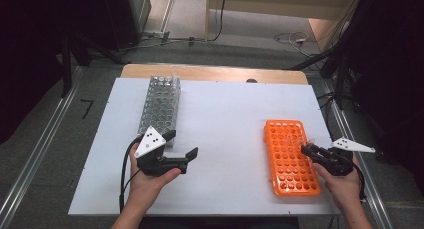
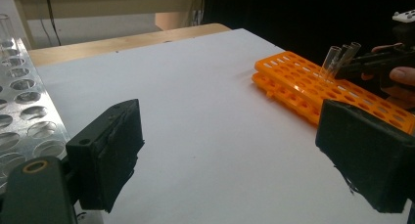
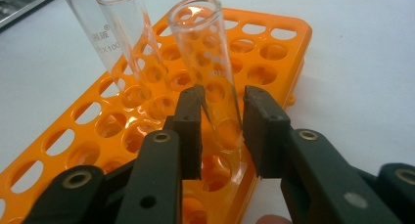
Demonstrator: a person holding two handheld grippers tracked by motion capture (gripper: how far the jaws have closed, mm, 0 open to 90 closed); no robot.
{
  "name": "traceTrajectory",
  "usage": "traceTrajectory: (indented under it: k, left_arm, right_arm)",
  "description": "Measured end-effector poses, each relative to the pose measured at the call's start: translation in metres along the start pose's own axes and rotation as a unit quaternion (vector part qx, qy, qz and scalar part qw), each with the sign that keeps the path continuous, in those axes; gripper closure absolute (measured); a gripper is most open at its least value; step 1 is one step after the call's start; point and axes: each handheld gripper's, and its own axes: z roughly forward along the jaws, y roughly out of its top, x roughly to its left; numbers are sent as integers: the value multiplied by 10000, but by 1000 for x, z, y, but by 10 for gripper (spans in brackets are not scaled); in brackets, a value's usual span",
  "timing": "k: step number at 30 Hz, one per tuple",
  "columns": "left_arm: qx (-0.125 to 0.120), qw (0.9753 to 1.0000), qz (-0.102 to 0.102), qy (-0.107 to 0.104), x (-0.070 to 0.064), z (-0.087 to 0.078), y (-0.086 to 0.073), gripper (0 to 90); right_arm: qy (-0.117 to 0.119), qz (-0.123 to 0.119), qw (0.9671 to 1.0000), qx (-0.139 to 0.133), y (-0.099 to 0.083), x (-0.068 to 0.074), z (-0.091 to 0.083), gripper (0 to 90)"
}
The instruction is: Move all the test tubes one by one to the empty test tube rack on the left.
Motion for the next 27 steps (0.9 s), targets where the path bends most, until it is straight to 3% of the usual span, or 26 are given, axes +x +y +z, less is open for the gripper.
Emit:
traceTrajectory:
  k: [6, 14, 21, 27]
  left_arm:
    - [13, 10000, 15, -58, -1, 1, 0, 104]
    - [26, 10000, 17, -81, -1, 1, 0, 104]
    - [33, 10000, 26, -71, -1, 1, 0, 104]
    - [41, 9999, 45, -92, -3, 2, 0, 106]
  right_arm:
    - [-231, 15, 9997, -57, 0, 1, 1, 736]
    - [-194, -11, 9996, -217, 5, 2, -7, 739]
    - [-169, -2, 9989, -434, 12, 4, -26, 741]
    - [4, -91, 9991, -403, 15, 17, -36, 741]
